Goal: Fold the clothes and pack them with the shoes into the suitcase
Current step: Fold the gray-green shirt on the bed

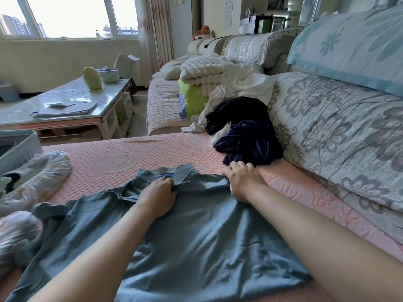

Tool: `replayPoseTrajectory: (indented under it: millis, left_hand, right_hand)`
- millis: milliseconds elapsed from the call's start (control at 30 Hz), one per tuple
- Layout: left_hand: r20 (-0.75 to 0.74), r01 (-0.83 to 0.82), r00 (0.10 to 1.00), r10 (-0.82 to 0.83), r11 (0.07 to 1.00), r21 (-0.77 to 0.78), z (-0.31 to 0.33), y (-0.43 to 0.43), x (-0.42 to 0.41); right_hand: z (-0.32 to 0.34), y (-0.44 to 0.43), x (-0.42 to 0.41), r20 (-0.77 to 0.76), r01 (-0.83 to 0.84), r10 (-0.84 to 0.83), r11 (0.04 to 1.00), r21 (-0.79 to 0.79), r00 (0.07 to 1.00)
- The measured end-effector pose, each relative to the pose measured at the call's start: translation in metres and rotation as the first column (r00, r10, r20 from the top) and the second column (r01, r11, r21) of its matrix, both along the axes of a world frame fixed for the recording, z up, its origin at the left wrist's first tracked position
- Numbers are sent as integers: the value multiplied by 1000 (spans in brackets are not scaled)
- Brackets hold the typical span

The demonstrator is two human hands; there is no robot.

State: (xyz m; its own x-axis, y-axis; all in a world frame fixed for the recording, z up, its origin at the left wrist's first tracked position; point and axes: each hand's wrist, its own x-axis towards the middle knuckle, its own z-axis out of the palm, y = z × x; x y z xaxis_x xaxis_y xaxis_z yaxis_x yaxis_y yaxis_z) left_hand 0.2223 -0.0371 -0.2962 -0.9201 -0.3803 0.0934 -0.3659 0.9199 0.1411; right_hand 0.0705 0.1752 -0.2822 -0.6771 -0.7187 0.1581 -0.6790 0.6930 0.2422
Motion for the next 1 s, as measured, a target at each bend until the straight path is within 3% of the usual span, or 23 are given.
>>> replayPoseTrajectory:
  millis: [167,267,367,467,533,633,700,767,867,933,1000]
  left_hand:
    - [-21,-21,1000,18,990,-142,9,-8,-3]
    - [-189,-27,982,-25,963,-268,11,-12,-16]
    - [-304,-33,950,-63,953,-301,10,-12,-31]
    - [-248,7,961,-126,903,-429,-2,-9,-34]
    - [-209,130,951,-229,907,-400,-7,-8,-28]
    - [-171,271,935,-310,938,-217,-10,-13,-13]
    - [-72,258,962,-262,964,-62,-11,-15,-1]
    - [52,186,981,-186,982,4,-15,-19,13]
    - [37,120,992,-118,992,-48,-13,-31,34]
    - [-20,39,999,-40,997,-67,-3,-49,47]
    - [-49,-71,996,68,996,-59,8,-72,61]
  right_hand:
    - [-9,14,-16,-40,48,-50,998,-45,998]
    - [-8,21,-30,-119,-6,-14,985,-172,993]
    - [-4,27,-39,-90,124,-157,947,-295,984]
    - [-4,22,-38,-127,212,-232,966,-149,965]
    - [-5,14,-33,-146,167,-190,973,-157,971]
    - [-2,-8,-25,-180,-141,101,963,-228,979]
    - [1,-24,-13,21,-238,248,949,-205,969]
    - [0,-39,0,278,-146,146,989,-23,949]
    - [8,-60,16,148,-47,8,964,262,989]
    - [19,-76,31,43,-37,26,956,292,999]
    - [23,-95,45,48,-94,87,981,169,995]
